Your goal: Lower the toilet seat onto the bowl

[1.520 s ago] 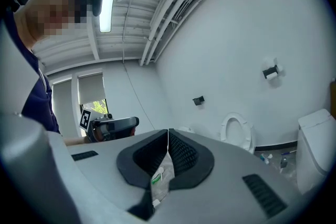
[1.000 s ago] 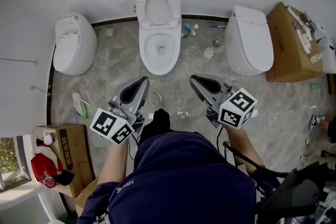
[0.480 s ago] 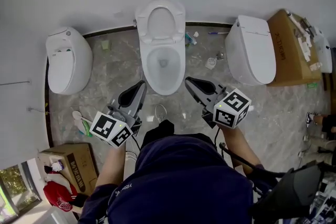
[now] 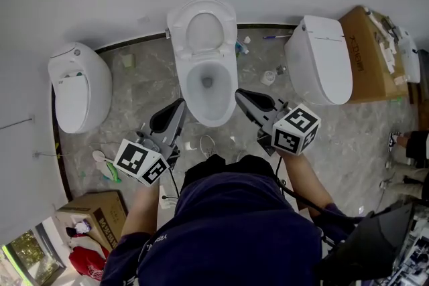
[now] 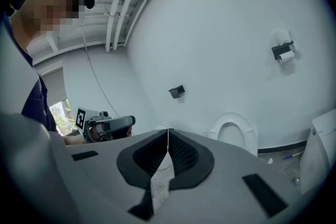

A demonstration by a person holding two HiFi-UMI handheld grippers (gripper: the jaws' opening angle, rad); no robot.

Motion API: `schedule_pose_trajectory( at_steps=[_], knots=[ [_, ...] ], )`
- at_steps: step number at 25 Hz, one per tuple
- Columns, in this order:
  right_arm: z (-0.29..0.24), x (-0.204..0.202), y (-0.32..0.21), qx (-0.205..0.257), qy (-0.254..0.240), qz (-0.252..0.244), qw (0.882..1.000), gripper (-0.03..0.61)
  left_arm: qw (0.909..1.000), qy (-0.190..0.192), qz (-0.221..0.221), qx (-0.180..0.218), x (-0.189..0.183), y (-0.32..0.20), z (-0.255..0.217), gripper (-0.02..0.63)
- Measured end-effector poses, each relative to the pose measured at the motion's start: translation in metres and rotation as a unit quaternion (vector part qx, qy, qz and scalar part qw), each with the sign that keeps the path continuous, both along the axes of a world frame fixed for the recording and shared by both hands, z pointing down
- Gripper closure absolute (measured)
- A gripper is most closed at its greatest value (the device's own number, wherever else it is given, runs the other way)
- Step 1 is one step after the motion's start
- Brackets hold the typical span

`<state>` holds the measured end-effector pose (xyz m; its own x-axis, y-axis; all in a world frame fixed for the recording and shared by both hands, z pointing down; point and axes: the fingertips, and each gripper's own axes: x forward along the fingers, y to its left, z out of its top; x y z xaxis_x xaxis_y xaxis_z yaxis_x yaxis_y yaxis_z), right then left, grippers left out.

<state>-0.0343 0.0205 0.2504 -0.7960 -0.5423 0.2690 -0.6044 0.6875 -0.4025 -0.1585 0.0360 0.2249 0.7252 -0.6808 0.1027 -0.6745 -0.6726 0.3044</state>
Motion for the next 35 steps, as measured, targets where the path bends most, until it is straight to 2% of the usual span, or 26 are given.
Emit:
schedule_pose_trajectory(
  at_steps=[8, 19, 30, 31, 33, 35],
  knots=[
    [0.013, -0.005, -0.051, -0.004, -0.005, -0.006, 1.000, 0.569, 0.9998, -0.013, -0.010, -0.014, -0.005, -0.031, 0.009, 0.611],
    [0.045, 0.011, -0.139, -0.022, -0.024, -0.045, 0.998, 0.568, 0.9957, -0.038, -0.062, -0.058, 0.014, -0.075, 0.040, 0.612],
    [0.105, 0.055, -0.245, -0.033, 0.017, -0.051, 0.998, 0.566, 0.9888, -0.049, -0.091, -0.107, 0.057, -0.114, 0.077, 0.611],
    [0.111, 0.056, -0.253, -0.035, 0.022, -0.054, 0.998, 0.559, 0.9881, -0.050, -0.093, -0.111, 0.060, -0.116, 0.079, 0.611],
    [0.122, 0.059, -0.268, -0.038, 0.030, -0.058, 0.997, 0.483, 0.9869, -0.054, -0.096, -0.118, 0.065, -0.120, 0.084, 0.611],
    [0.132, 0.060, -0.285, -0.036, 0.038, -0.060, 0.997, 0.482, 0.9858, -0.057, -0.099, -0.123, 0.070, -0.124, 0.088, 0.611]
  ],
)
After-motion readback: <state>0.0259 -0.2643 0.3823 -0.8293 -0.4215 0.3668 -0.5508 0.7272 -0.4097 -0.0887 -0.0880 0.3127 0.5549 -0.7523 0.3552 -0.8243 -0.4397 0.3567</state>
